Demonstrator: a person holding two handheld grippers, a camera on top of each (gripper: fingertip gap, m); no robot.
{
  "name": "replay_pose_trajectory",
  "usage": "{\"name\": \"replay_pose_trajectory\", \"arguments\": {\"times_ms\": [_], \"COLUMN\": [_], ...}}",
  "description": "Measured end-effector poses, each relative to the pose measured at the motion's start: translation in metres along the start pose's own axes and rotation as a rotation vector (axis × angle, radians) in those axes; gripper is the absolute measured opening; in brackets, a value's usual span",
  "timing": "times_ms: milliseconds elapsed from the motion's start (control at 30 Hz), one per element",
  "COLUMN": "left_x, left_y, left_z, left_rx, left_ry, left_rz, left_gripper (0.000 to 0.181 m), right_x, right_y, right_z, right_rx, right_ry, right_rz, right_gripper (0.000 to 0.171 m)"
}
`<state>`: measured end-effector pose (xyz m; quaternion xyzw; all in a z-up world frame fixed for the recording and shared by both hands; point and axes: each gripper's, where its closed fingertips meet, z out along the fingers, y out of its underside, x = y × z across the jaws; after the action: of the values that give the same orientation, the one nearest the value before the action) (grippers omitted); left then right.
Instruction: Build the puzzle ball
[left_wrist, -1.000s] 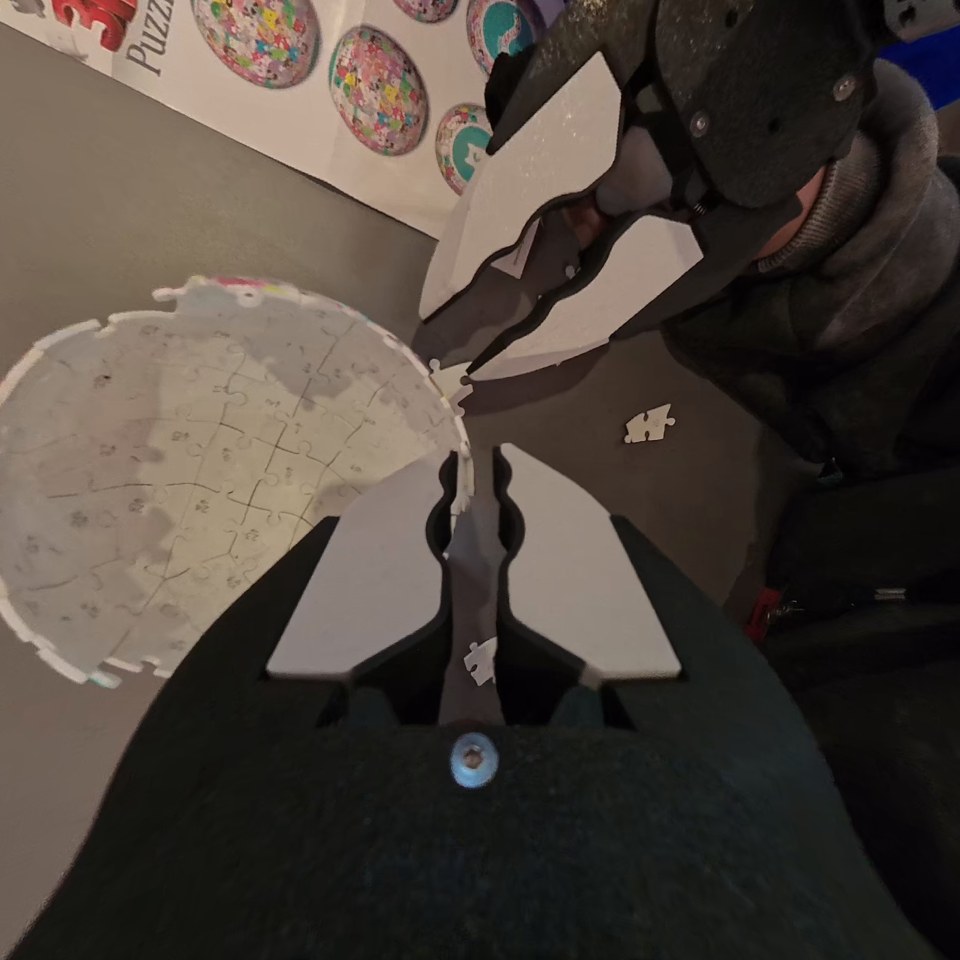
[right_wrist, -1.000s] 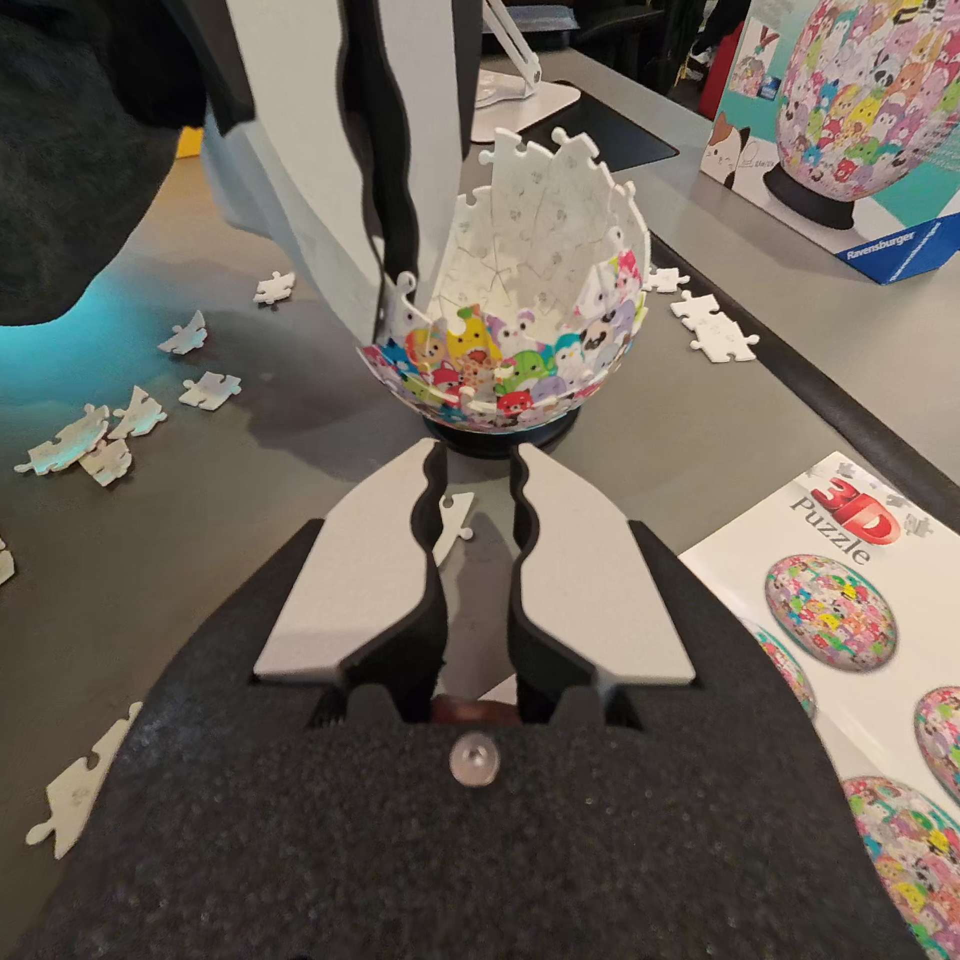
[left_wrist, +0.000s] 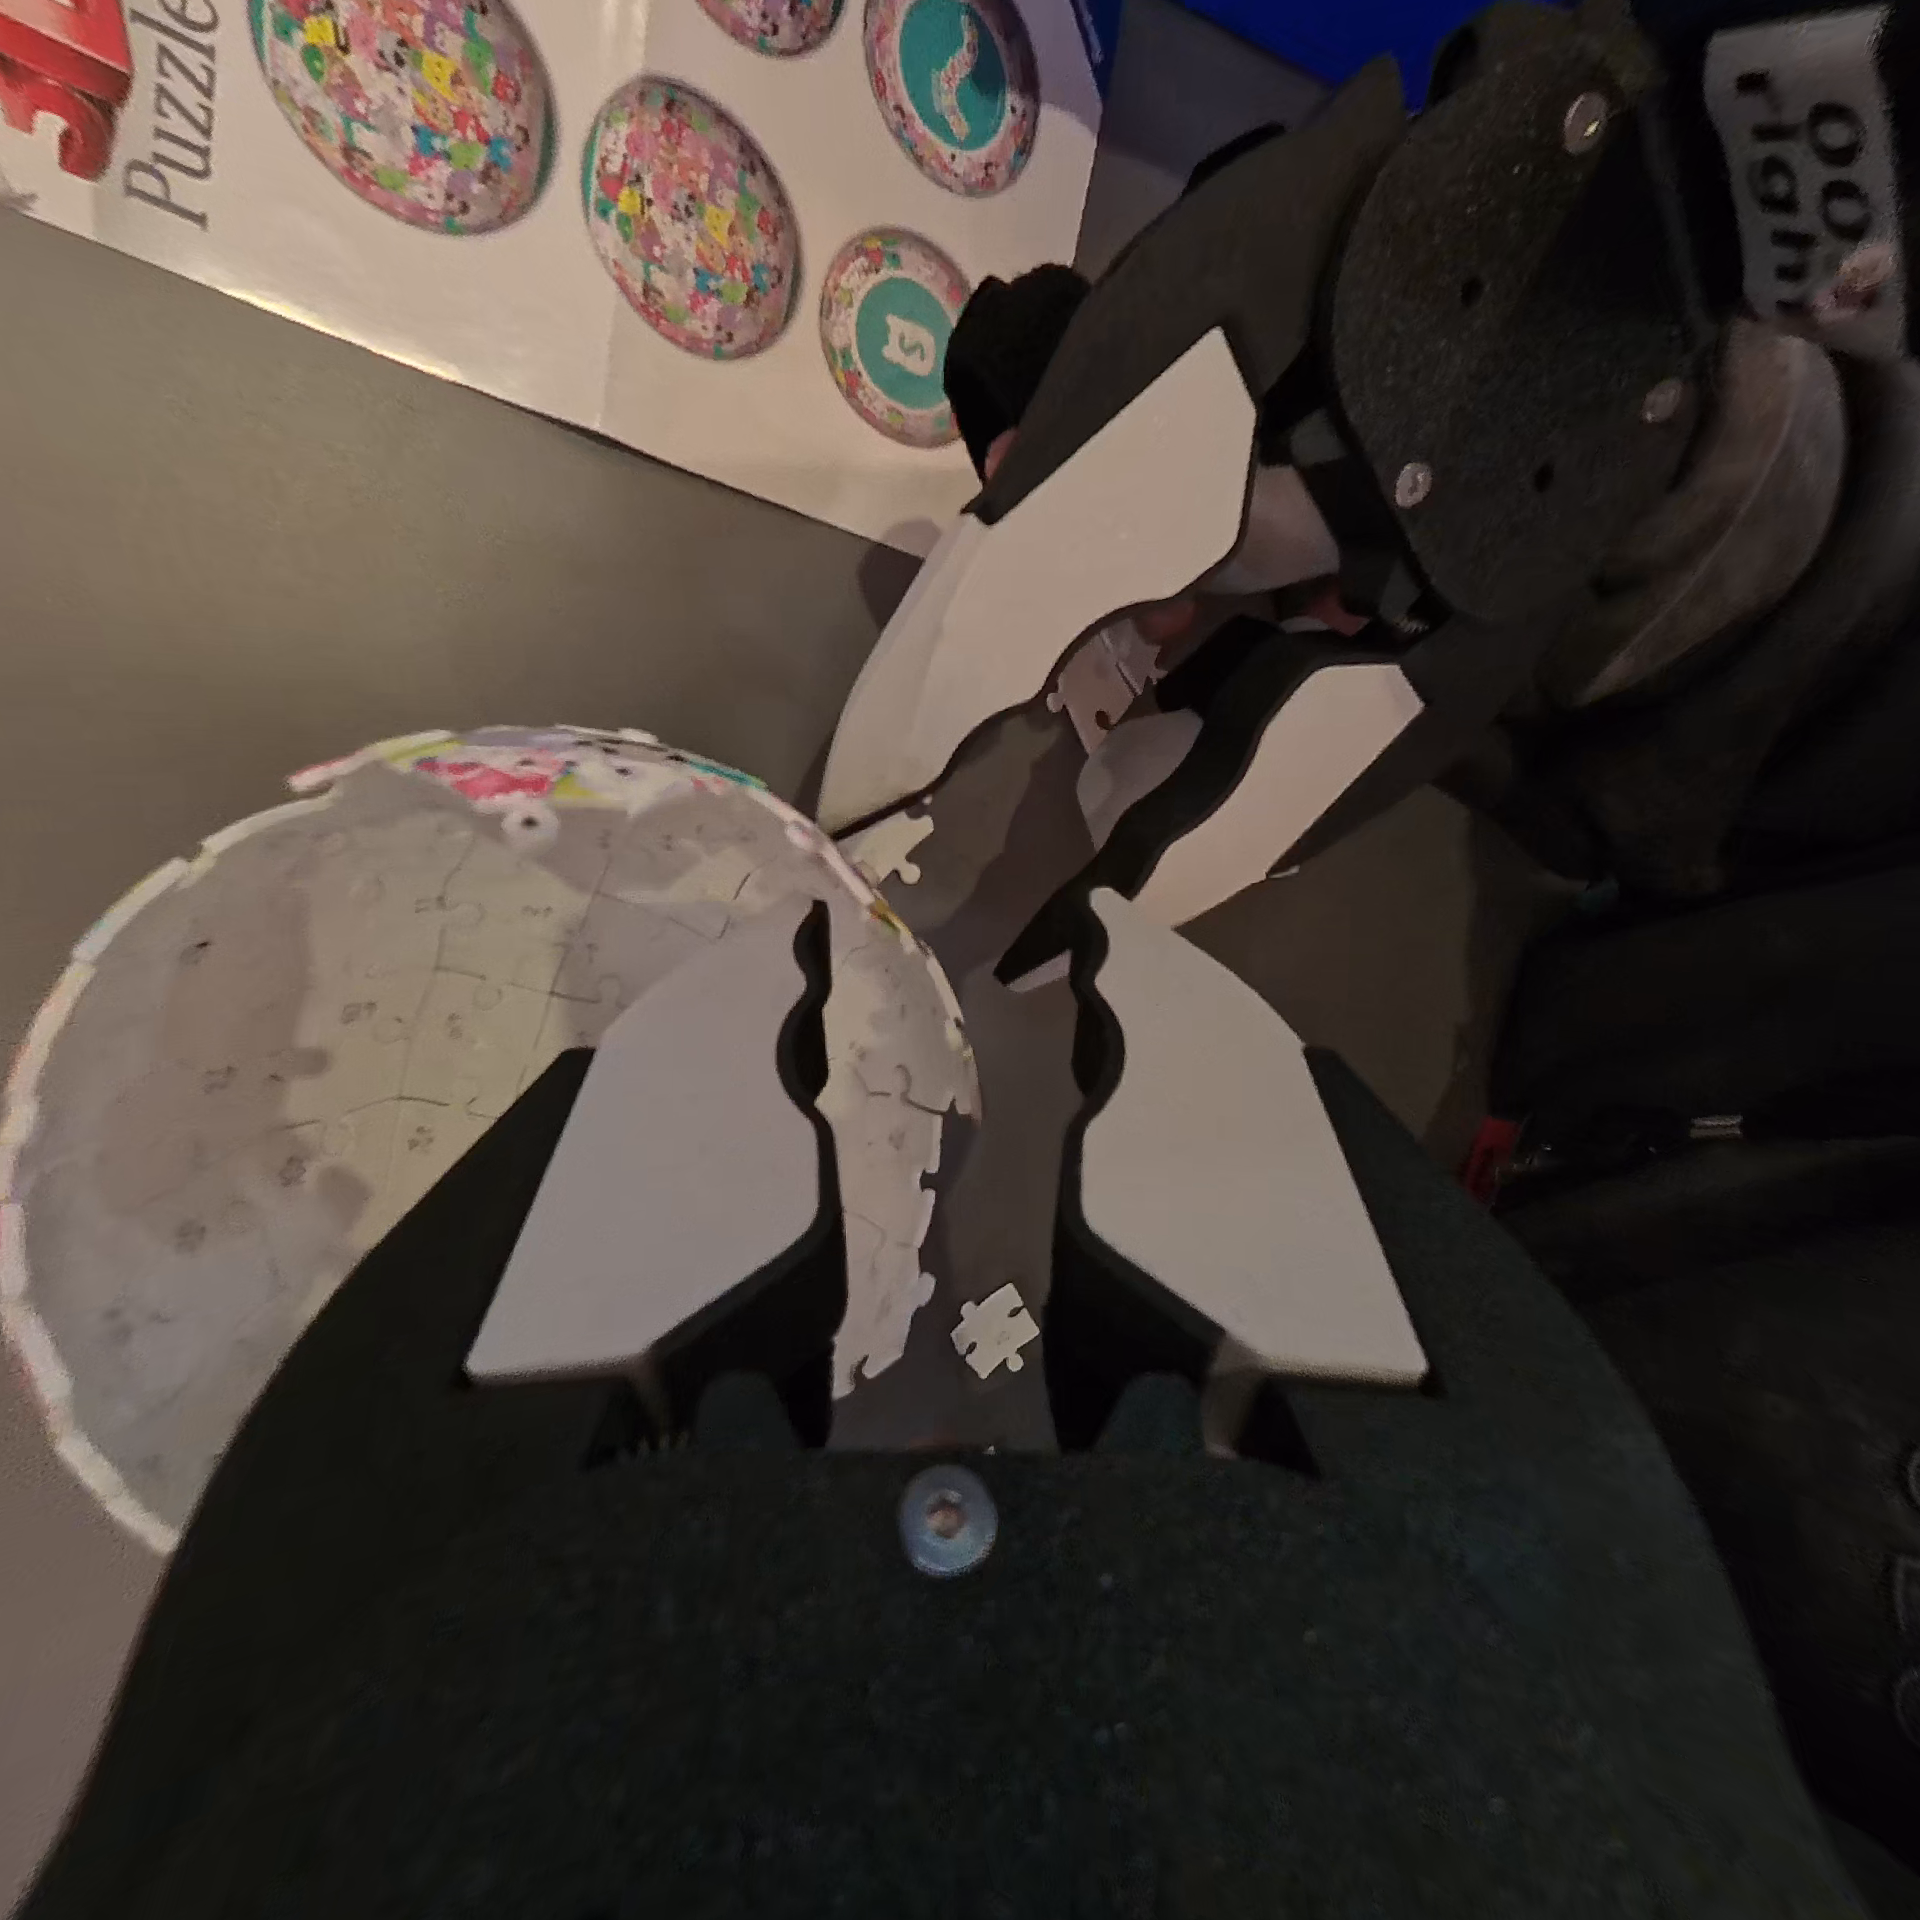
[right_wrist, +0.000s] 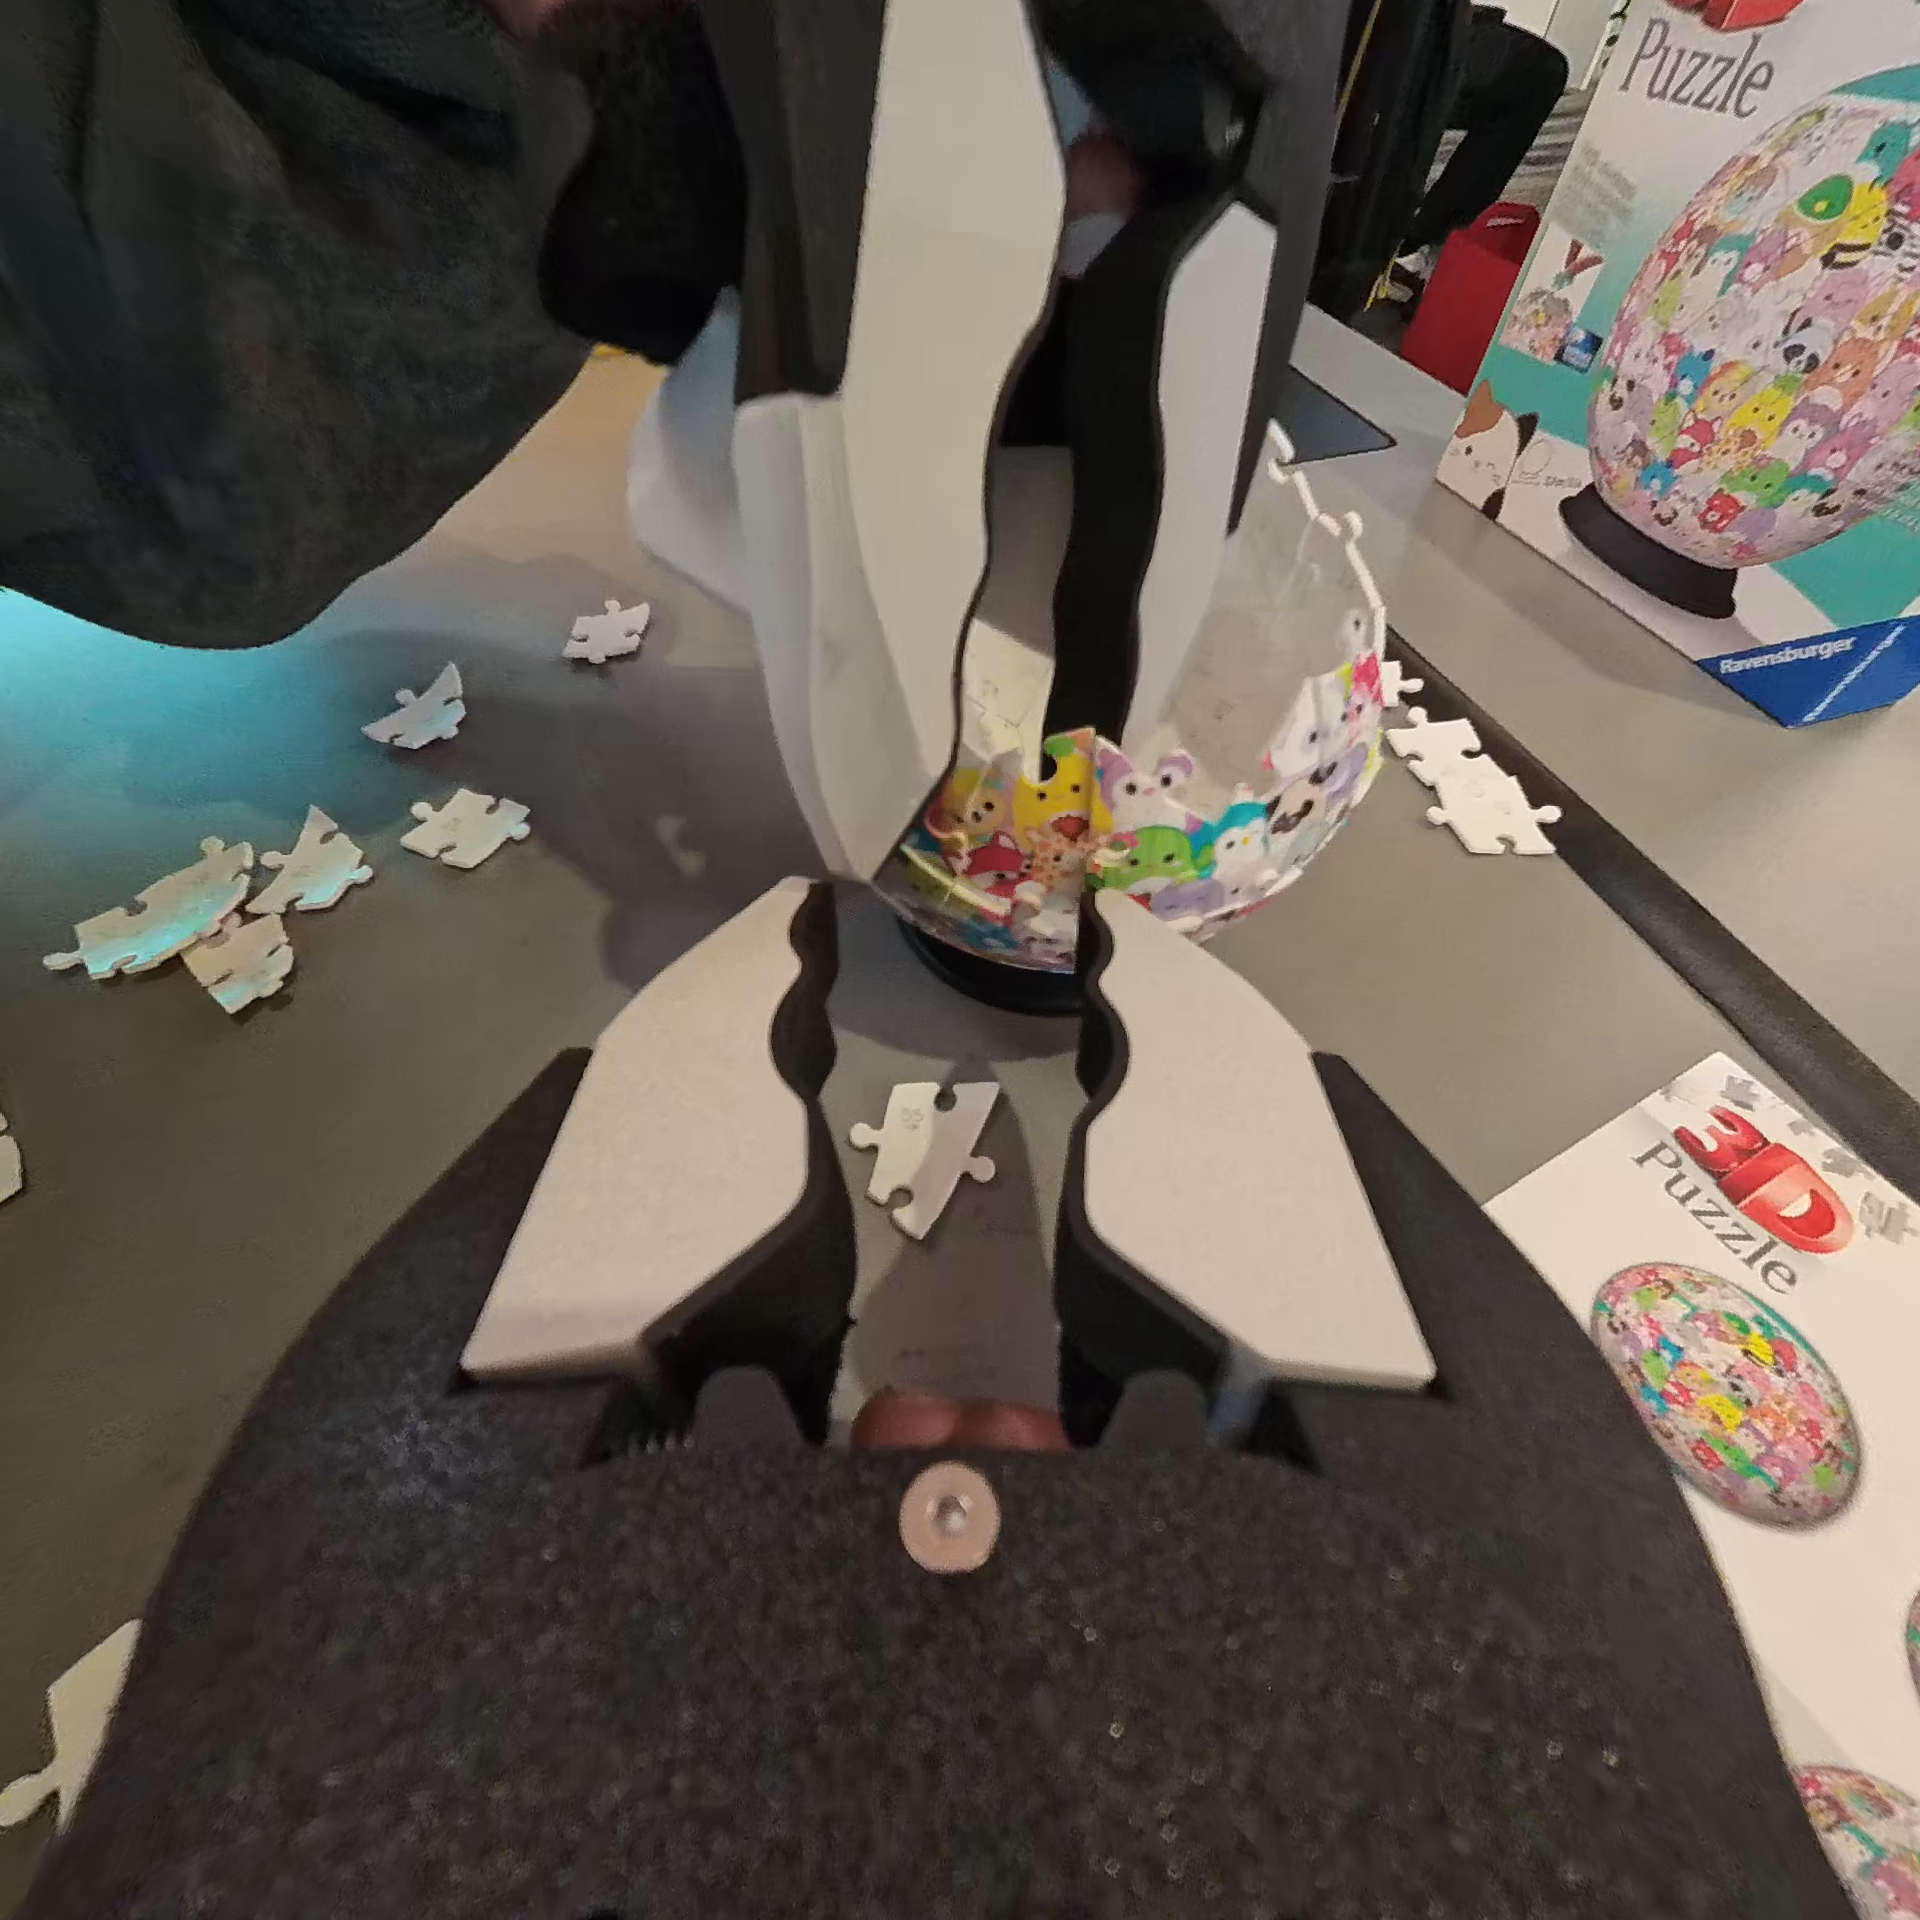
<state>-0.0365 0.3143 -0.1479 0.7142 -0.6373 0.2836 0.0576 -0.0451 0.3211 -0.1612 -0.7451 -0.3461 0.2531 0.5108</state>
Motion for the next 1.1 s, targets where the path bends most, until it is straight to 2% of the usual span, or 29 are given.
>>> {"name": "replay_pose_trajectory", "arguments": {"times_ms": [1100], "left_x": [0.0042], "left_y": [-0.0048], "left_z": [0.0046], "left_rx": [0.014], "left_ry": [0.066], "left_rz": [0.004], "left_gripper": [0.043], "right_x": [0.0039], "right_y": [0.0000], "right_z": [-0.0021], "right_rx": [0.002], "right_ry": [0.014], "right_rz": [0.003], "right_gripper": [0.046]}}
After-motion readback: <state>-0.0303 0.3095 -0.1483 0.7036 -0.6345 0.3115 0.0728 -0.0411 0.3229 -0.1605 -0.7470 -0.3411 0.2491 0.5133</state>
